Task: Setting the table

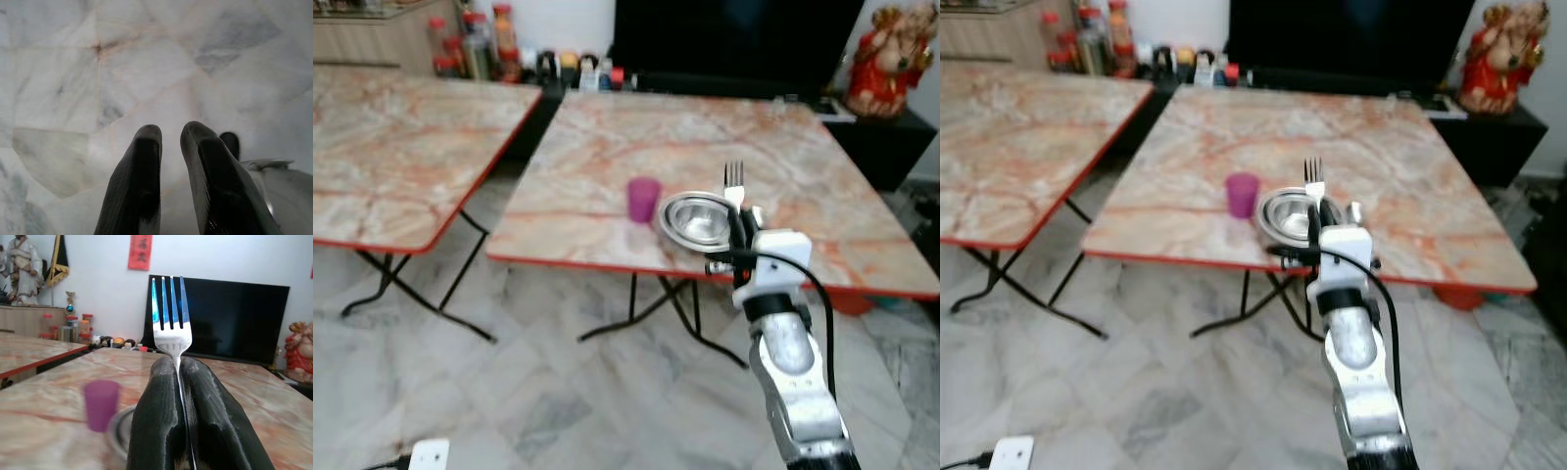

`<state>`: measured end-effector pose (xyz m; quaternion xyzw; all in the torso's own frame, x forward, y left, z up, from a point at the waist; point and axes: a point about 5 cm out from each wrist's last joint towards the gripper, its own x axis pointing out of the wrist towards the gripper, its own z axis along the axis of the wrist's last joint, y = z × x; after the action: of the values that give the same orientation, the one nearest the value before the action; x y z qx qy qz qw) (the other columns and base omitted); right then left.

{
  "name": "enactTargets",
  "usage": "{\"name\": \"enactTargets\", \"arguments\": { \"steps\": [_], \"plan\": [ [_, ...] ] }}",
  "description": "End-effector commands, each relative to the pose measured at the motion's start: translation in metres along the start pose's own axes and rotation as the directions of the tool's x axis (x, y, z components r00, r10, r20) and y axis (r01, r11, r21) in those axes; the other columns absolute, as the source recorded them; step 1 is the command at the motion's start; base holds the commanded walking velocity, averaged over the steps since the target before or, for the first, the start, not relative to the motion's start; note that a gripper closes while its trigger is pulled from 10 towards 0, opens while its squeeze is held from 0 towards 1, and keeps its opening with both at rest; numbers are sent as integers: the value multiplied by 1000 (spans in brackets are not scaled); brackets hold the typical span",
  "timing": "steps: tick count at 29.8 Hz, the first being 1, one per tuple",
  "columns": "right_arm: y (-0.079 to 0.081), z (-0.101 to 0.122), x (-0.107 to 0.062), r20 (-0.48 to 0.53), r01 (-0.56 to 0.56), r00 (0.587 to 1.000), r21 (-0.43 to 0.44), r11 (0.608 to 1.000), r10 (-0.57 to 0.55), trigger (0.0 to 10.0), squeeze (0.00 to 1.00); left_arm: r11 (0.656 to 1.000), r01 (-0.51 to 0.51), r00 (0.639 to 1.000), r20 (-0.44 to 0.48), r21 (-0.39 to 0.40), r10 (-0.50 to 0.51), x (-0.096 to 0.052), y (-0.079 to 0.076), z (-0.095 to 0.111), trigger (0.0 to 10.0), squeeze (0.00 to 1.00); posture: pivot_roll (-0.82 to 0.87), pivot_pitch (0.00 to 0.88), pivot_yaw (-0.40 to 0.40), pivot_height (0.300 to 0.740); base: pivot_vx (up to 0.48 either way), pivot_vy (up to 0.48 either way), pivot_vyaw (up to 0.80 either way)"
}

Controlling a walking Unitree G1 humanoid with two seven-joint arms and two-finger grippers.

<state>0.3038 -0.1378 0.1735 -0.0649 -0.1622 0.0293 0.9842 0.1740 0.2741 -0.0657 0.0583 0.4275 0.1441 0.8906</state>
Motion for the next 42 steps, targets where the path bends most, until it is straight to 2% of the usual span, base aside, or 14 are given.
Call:
{"name": "enactTargets", "arguments": {
  "steps": [1,8,23,32,35,37,42],
  "plan": [
    [-1,1,-2,-5,3,1000,6,1000,-3,10000,0,1000,15,1000,-20,2,-15,-1,-7,-5,10000,0,-12,80,-6,740,0,-454,0],
    [3,0,-1,-11,-2,1000,20,1000,3,10000,0,1000,14,1000,-18,-2,-14,-1,-8,-5,10000,0,-13,83,-8,740,0,-439,0],
    [9,0,1,-26,-19,999,45,999,20,10000,0,999,16,1000,0,-36,-16,0,-9,-1,10000,0,-12,82,-11,740,0,0,0],
    [12,1,2,-22,-40,999,8,999,40,10000,0,999,9,1000,-1,-35,-9,0,-8,-1,10000,0,-11,83,-12,740,353,0,0],
    [13,0,3,-25,-39,999,12,999,40,10000,0,999,9,1000,-2,-33,-10,0,-8,-1,10000,0,-12,84,-10,740,379,0,606],
    [11,0,4,-33,-18,999,57,998,20,10000,0,999,10,1000,-3,-33,-10,0,-8,-1,10000,0,-9,85,-13,740,379,0,0],
    [10,0,5,-34,-13,999,50,999,15,10000,0,999,10,1000,-4,-34,-10,0,-8,-1,10000,0,-11,86,-13,740,388,0,0]
  ]
}}
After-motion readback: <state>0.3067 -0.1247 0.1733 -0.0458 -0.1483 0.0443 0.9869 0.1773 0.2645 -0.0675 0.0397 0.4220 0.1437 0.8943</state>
